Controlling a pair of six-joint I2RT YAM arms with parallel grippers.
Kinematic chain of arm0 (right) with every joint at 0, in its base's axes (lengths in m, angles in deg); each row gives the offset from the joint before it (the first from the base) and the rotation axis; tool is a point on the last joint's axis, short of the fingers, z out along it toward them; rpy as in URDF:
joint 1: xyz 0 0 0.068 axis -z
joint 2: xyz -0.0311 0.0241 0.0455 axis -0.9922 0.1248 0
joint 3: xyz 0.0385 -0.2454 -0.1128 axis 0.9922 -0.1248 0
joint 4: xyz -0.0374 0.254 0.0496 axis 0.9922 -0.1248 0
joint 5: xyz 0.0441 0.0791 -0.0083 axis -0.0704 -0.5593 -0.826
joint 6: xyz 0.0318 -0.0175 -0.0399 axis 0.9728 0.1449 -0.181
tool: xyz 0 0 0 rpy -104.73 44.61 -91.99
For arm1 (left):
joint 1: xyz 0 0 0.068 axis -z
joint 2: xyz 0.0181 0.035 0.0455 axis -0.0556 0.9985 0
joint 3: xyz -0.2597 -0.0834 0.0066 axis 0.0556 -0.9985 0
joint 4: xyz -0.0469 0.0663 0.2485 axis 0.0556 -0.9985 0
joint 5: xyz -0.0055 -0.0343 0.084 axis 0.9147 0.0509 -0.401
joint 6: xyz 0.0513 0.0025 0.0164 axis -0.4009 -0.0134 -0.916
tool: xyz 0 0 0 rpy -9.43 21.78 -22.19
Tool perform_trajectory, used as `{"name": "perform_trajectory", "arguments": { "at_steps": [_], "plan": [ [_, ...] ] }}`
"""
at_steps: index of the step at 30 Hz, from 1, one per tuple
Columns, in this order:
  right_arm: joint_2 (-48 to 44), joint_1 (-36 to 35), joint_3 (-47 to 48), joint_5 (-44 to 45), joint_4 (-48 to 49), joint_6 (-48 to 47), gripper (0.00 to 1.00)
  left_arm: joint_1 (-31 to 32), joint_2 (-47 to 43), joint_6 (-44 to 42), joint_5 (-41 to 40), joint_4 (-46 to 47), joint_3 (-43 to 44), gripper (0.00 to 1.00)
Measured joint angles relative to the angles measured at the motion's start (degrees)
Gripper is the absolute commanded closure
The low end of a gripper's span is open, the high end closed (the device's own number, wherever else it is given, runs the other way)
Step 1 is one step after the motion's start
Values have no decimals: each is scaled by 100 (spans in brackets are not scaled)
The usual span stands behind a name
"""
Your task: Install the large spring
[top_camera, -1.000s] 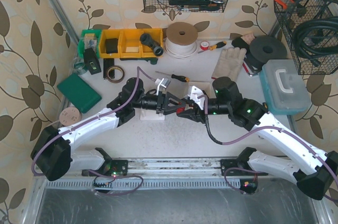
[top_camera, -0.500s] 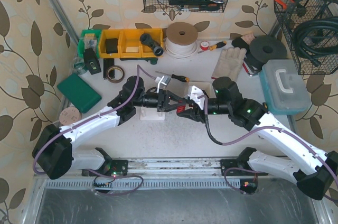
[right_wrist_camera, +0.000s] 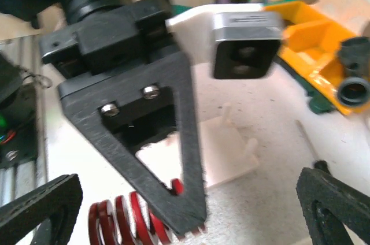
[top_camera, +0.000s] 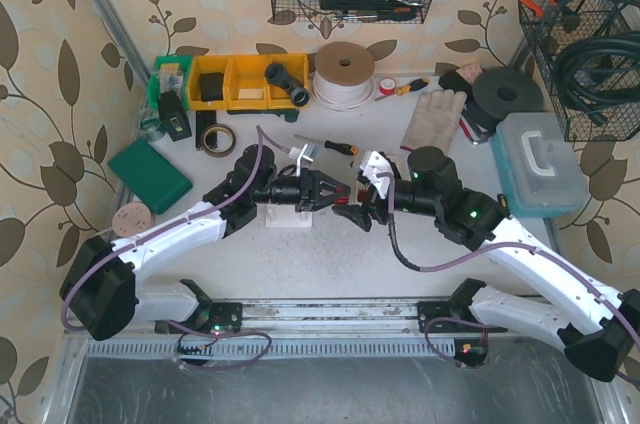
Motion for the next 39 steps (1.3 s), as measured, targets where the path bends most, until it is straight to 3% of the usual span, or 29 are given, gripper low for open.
{"name": "perform_trajectory", "arguments": {
  "at_steps": [5, 9, 15, 17, 21, 24, 30, 39],
  "plan": [
    [-184, 20, -160, 992, 278, 728, 1, -22, -229, -142, -763, -916, 42, 100],
    [-109, 111, -157, 1410, 354, 1300, 24, -219, -597, -146, -1519, -1827, 168, 100],
    [247, 68, -184, 1543, 745, 2282, 19, -656, -1377, 293, -2734, -2719, 96, 100],
    [304, -210, -372, 1788, 1217, 2542, 21, -673, -1617, 476, -3112, -2924, 68, 100],
    [599, -1495, -955, 2747, 2470, 2522, 31, -691, -1978, 852, -3689, -3230, 0, 100],
    [1193, -2116, -1318, 3292, 3668, 2350, 28, -693, -2146, 1126, -3969, -3318, -92, 100],
    [2315, -2247, -1827, 3799, 5836, 2227, 26, -693, -2535, 1537, -4190, -3392, -413, 100],
    [2575, -2256, -1836, 3707, 7095, 2129, 31, -688, -2651, 1849, -4201, -3021, -977, 100]
  ]
}}
